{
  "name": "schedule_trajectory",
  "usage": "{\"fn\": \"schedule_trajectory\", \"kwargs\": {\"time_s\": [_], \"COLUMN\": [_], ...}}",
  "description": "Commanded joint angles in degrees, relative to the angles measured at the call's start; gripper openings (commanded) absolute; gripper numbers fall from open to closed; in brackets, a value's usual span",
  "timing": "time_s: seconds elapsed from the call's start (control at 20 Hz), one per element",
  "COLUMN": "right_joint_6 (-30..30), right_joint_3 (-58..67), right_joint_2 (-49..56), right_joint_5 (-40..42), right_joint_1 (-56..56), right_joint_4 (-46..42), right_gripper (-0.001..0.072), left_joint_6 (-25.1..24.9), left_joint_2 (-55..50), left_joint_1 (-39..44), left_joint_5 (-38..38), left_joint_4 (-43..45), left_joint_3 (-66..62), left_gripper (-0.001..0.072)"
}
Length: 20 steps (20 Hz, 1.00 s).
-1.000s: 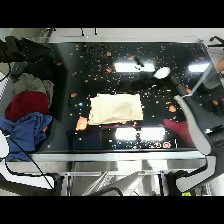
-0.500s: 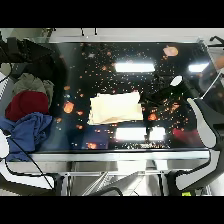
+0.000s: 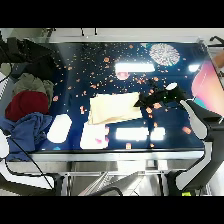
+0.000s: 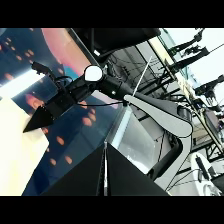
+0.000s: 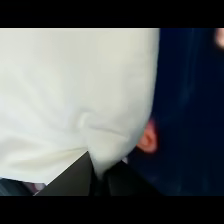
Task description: Fold the shirts.
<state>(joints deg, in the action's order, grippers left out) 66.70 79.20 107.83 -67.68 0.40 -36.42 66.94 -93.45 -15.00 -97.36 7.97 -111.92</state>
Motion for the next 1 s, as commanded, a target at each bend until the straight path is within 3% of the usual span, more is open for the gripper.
{"fn": "schedule_trajectory", "kwargs": {"time_s": [0.0, 0.1, 0.3, 0.5, 0.75, 0.95], "right_joint_6": [-4.5, -2.3, 11.5, 10.6, 4.3, 1.9], "right_joint_3": [0.0, 0.0, -1.3, -14.8, -34.1, -49.5], "right_joint_2": [-1.2, -4.7, -12.6, -23.9, -37.2, -49.7], "right_joint_5": [1.1, 5.1, 8.5, 12.5, 14.8, 22.1], "right_joint_1": [-0.4, -2.5, -13.8, -30.7, -53.8, -68.3], "right_joint_4": [9.1, 8.0, -4.7, -6.5, -6.5, -6.7], "right_gripper": [0.0017, 0.0016, 0.0016, 0.0016, 0.0016, 0.0017], "left_joint_6": [0.0, 0.0, 0.0, 0.0, 0.0, 0.0], "left_joint_2": [0.0, 0.0, 0.0, 0.0, 0.0, 0.0], "left_joint_1": [0.0, 0.0, 0.0, 0.0, 0.0, 0.7], "left_joint_5": [-0.2, -0.2, -1.6, -2.0, -1.8, -1.8], "left_joint_4": [0.0, 0.0, 0.0, 0.0, 0.0, 0.0], "left_joint_3": [0.0, 0.0, 0.0, 0.0, 0.0, 0.0], "left_gripper": [0.0022, 0.0022, 0.0022, 0.0022, 0.0022, 0.0022]}}
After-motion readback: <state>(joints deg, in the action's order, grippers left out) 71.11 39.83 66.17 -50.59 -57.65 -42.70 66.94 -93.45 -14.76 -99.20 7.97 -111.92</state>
